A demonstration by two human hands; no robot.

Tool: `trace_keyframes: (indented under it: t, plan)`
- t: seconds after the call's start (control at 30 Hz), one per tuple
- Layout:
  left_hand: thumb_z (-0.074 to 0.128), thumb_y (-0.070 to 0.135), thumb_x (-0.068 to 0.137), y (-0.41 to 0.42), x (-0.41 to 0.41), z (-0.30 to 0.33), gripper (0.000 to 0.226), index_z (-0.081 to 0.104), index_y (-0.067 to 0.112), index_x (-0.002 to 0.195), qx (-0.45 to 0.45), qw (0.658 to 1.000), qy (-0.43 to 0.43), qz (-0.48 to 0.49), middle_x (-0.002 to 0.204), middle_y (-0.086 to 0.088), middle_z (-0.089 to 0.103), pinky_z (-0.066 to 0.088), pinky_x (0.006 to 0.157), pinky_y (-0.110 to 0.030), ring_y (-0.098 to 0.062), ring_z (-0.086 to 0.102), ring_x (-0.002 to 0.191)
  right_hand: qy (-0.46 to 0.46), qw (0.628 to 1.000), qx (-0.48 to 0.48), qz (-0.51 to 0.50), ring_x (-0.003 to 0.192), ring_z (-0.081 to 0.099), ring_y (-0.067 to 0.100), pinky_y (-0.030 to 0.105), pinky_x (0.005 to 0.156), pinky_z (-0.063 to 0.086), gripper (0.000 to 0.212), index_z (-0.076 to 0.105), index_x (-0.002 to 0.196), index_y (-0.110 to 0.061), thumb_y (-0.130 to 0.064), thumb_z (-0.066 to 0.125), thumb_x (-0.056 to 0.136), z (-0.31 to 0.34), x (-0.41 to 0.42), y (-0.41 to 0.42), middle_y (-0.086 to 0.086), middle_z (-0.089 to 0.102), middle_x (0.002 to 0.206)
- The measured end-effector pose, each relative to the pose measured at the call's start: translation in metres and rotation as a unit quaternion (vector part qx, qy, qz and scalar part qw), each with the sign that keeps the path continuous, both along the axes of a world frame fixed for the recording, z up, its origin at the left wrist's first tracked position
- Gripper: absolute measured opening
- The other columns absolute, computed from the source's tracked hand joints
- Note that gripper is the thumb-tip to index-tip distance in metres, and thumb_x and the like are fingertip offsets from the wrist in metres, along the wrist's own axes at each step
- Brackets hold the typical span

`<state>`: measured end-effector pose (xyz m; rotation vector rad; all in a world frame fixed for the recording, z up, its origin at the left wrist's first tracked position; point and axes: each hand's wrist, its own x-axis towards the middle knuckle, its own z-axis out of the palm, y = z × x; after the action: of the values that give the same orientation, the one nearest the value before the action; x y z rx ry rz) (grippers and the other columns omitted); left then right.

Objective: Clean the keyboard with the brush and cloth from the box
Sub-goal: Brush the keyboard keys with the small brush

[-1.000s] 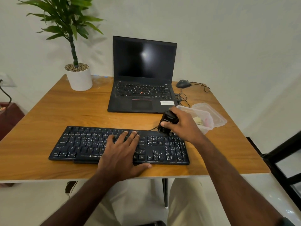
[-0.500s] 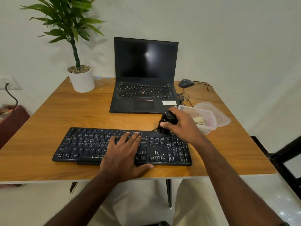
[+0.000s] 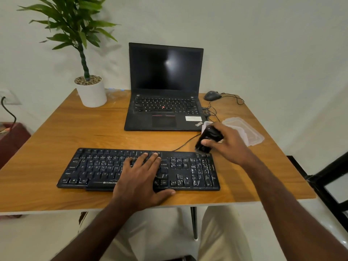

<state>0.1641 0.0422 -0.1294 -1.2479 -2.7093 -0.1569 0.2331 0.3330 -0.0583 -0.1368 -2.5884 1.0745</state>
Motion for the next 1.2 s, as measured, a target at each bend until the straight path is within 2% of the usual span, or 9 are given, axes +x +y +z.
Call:
trace_keyframes:
  t: [0.07, 0.17, 0.3, 0.57, 0.67, 0.77, 0.87, 0.97, 1.2]
  plan:
    - [0.028, 0.095, 0.076, 0.0, 0.0, 0.0, 0.109, 0.052, 0.011, 0.142, 0.002, 1.0, 0.001, 0.0, 0.147, -0.007, 0.053, 0.039, 0.104, -0.061, -0.03, 0.049, 0.134, 0.021, 1.0, -0.002, -0.015, 0.087, 0.06, -0.004, 0.01, 0.074, 0.044, 0.025, 0.063, 0.105, -0.022, -0.019, 0.079, 0.086, 0.009, 0.011, 0.017, -0.013, 0.066, 0.094]
    - [0.029, 0.095, 0.075, 0.0, 0.0, -0.001, 0.109, 0.054, 0.011, 0.141, 0.008, 1.0, 0.003, 0.001, 0.145, -0.006, 0.054, 0.04, 0.102, -0.061, -0.03, 0.051, 0.133, -0.017, 1.0, 0.014, -0.003, 0.09, 0.061, 0.001, 0.015, 0.075, 0.045, 0.028, 0.061, 0.103, -0.031, -0.024, 0.08, 0.084, 0.005, 0.018, 0.026, -0.013, 0.066, 0.095]
    - [0.03, 0.095, 0.075, 0.0, -0.001, -0.001, 0.108, 0.056, 0.011, 0.139, 0.013, 1.0, 0.004, -0.002, 0.144, -0.007, 0.056, 0.041, 0.101, -0.06, -0.03, 0.053, 0.131, -0.002, 1.0, 0.008, 0.022, 0.093, 0.065, 0.009, 0.024, 0.08, 0.05, 0.028, 0.064, 0.105, -0.024, -0.022, 0.081, 0.084, -0.014, 0.005, 0.013, -0.009, 0.069, 0.096]
    - [0.03, 0.094, 0.076, 0.001, -0.001, 0.0, 0.107, 0.056, 0.011, 0.139, 0.015, 1.0, 0.003, -0.004, 0.144, -0.007, 0.056, 0.041, 0.102, -0.06, -0.03, 0.053, 0.131, 0.034, 0.999, -0.014, 0.033, 0.095, 0.064, 0.008, 0.02, 0.082, 0.05, 0.032, 0.064, 0.111, -0.02, -0.021, 0.081, 0.084, -0.006, -0.01, -0.001, -0.008, 0.068, 0.1]
    - [0.03, 0.094, 0.076, 0.001, -0.002, 0.0, 0.108, 0.056, 0.011, 0.139, 0.015, 1.0, 0.004, 0.0, 0.145, -0.006, 0.055, 0.039, 0.103, -0.06, -0.029, 0.052, 0.132, -0.003, 0.999, 0.009, 0.031, 0.095, 0.064, 0.01, 0.024, 0.08, 0.05, 0.03, 0.063, 0.106, -0.028, -0.022, 0.081, 0.084, 0.002, 0.007, 0.02, -0.01, 0.068, 0.098]
    - [0.029, 0.095, 0.075, 0.0, -0.002, 0.0, 0.109, 0.055, 0.011, 0.139, 0.009, 1.0, 0.0, 0.0, 0.144, -0.005, 0.055, 0.039, 0.102, -0.06, -0.029, 0.051, 0.132, -0.025, 0.999, 0.014, 0.041, 0.091, 0.065, 0.014, 0.032, 0.076, 0.054, 0.025, 0.064, 0.103, -0.024, -0.022, 0.081, 0.085, -0.007, 0.008, 0.016, -0.008, 0.068, 0.094]
    - [0.029, 0.095, 0.075, 0.001, -0.002, 0.0, 0.109, 0.055, 0.012, 0.139, 0.005, 1.0, -0.001, 0.001, 0.144, -0.005, 0.055, 0.039, 0.102, -0.059, -0.029, 0.052, 0.131, -0.015, 0.998, -0.033, 0.044, 0.084, 0.068, 0.01, 0.027, 0.067, 0.057, 0.028, 0.063, 0.108, -0.021, -0.019, 0.079, 0.086, -0.015, -0.005, -0.002, -0.008, 0.069, 0.095]
    - [0.029, 0.095, 0.075, 0.001, -0.001, 0.001, 0.108, 0.055, 0.012, 0.14, 0.004, 1.0, 0.0, 0.002, 0.144, -0.005, 0.056, 0.04, 0.102, -0.059, -0.029, 0.053, 0.13, 0.012, 0.998, -0.047, 0.044, 0.088, 0.064, 0.001, 0.015, 0.076, 0.048, 0.03, 0.063, 0.108, -0.02, -0.017, 0.08, 0.085, -0.016, -0.017, -0.013, -0.009, 0.067, 0.095]
    - [0.03, 0.094, 0.076, 0.001, -0.001, 0.0, 0.108, 0.056, 0.011, 0.138, 0.012, 1.0, 0.002, -0.002, 0.143, -0.006, 0.056, 0.04, 0.101, -0.058, -0.03, 0.053, 0.13, 0.033, 0.993, -0.108, 0.022, 0.095, 0.064, 0.021, 0.032, 0.083, 0.052, 0.023, 0.065, 0.106, -0.009, -0.008, 0.077, 0.087, -0.015, 0.016, 0.019, 0.005, 0.067, 0.097]
